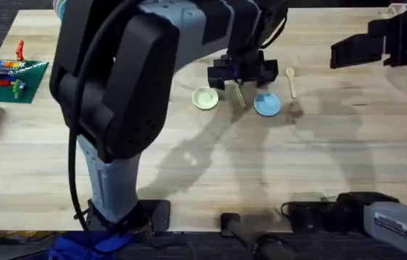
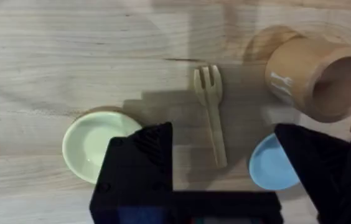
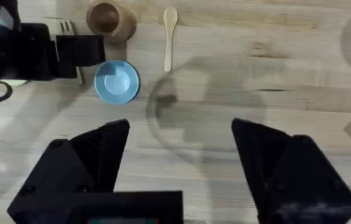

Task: Pick up a utensil and set it on the pink plate, then put the other utensil in the container.

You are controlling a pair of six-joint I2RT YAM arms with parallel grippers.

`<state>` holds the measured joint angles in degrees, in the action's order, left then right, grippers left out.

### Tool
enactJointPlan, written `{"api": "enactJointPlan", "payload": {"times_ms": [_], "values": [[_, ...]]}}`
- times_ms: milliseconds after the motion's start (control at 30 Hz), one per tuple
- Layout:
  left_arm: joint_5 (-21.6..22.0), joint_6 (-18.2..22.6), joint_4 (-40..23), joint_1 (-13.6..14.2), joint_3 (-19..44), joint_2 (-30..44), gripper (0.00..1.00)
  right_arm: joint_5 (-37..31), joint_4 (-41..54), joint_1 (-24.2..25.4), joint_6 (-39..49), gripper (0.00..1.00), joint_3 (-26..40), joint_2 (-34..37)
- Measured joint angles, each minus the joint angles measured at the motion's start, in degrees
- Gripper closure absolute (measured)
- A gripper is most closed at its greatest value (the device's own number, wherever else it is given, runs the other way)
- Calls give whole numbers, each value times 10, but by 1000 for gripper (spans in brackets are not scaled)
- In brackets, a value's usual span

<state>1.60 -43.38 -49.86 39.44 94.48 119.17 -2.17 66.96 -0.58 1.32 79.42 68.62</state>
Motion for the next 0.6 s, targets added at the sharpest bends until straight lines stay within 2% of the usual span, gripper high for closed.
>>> {"api": "enactJointPlan", "payload": {"times_ms": [600], "values": [[17, 0, 1, 0, 2, 24, 24, 0, 0, 0, 0, 3, 0, 0]]}}
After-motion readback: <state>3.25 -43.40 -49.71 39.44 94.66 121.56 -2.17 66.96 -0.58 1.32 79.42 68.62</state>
